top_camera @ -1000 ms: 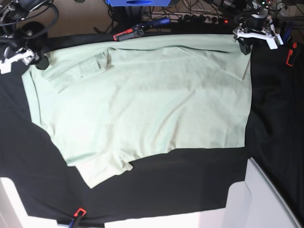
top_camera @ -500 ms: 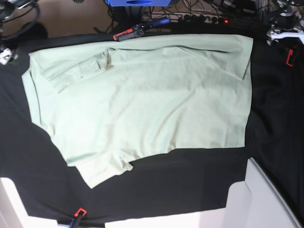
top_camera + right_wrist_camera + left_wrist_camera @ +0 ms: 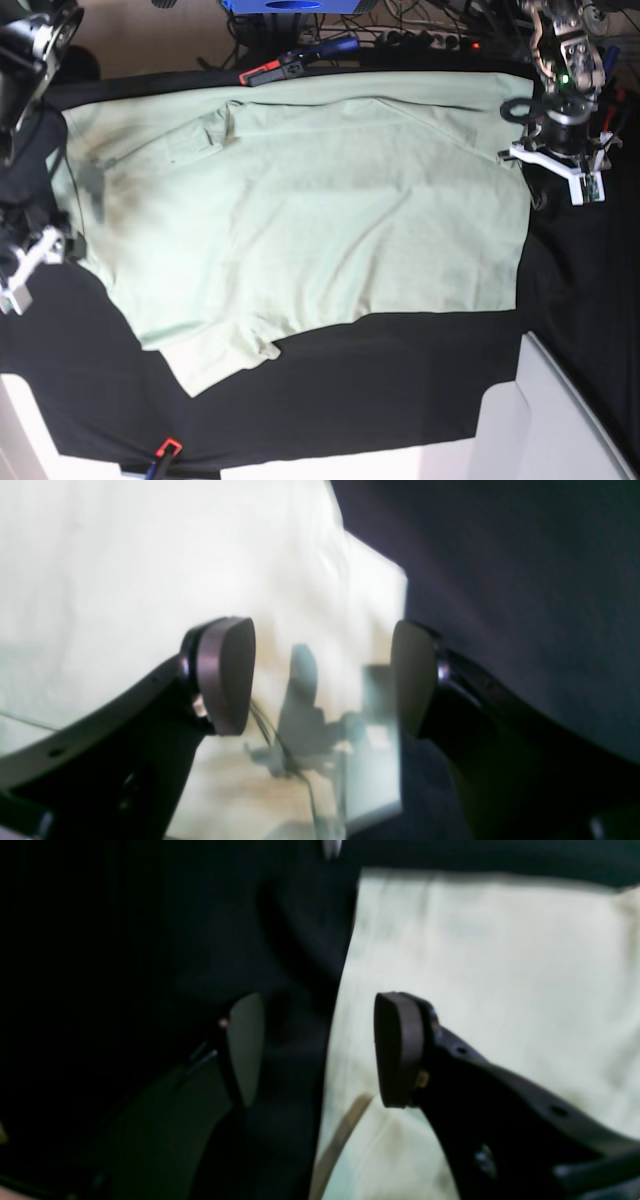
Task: Fold the T-shirt properly
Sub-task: 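Move both grippers along the shirt to its side edges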
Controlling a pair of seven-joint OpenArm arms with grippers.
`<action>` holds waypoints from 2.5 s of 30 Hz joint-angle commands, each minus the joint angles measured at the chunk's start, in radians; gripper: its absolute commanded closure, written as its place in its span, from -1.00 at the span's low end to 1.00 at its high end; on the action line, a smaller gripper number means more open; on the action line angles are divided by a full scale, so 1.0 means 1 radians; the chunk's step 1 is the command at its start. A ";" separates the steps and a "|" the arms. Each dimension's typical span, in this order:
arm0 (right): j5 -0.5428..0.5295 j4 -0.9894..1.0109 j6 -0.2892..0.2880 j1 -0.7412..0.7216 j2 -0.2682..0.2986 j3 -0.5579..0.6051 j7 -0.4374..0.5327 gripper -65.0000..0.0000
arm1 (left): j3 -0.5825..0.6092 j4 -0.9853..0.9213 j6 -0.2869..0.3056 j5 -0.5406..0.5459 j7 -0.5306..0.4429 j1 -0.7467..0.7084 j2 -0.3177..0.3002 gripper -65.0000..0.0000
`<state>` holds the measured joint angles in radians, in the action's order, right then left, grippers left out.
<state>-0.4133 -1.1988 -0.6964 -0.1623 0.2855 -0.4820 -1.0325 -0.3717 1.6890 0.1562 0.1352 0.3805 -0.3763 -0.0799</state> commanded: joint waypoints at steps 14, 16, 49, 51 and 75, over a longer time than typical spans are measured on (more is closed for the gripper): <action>-0.005 0.653 -0.002 -0.398 0.120 0.312 0.400 -0.51 | -0.019 -0.284 -0.005 -0.006 0.148 0.339 -0.093 -0.08; -0.005 0.755 -0.002 -0.448 0.120 0.374 0.476 -0.51 | -0.019 -0.318 -0.005 -0.006 0.148 0.354 -0.107 -0.08; -0.003 1.038 0.166 -0.510 0.037 0.592 0.780 -0.65 | -0.026 -0.333 -0.005 0.004 0.142 0.342 -0.117 -0.07; -0.003 1.038 0.166 -0.510 0.028 0.592 0.780 -0.65 | -0.026 -0.335 -0.005 0.004 0.142 0.343 -0.117 -0.07; -0.006 1.038 0.172 -0.495 0.025 0.586 0.785 1.00 | 0.055 -0.676 -0.005 -0.004 0.142 0.627 -0.119 -0.46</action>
<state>-0.4114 -0.1478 -0.5186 -0.6285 0.2977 0.1043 -0.2573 -0.3145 0.9905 0.1535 0.1280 0.5472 0.2276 -0.1871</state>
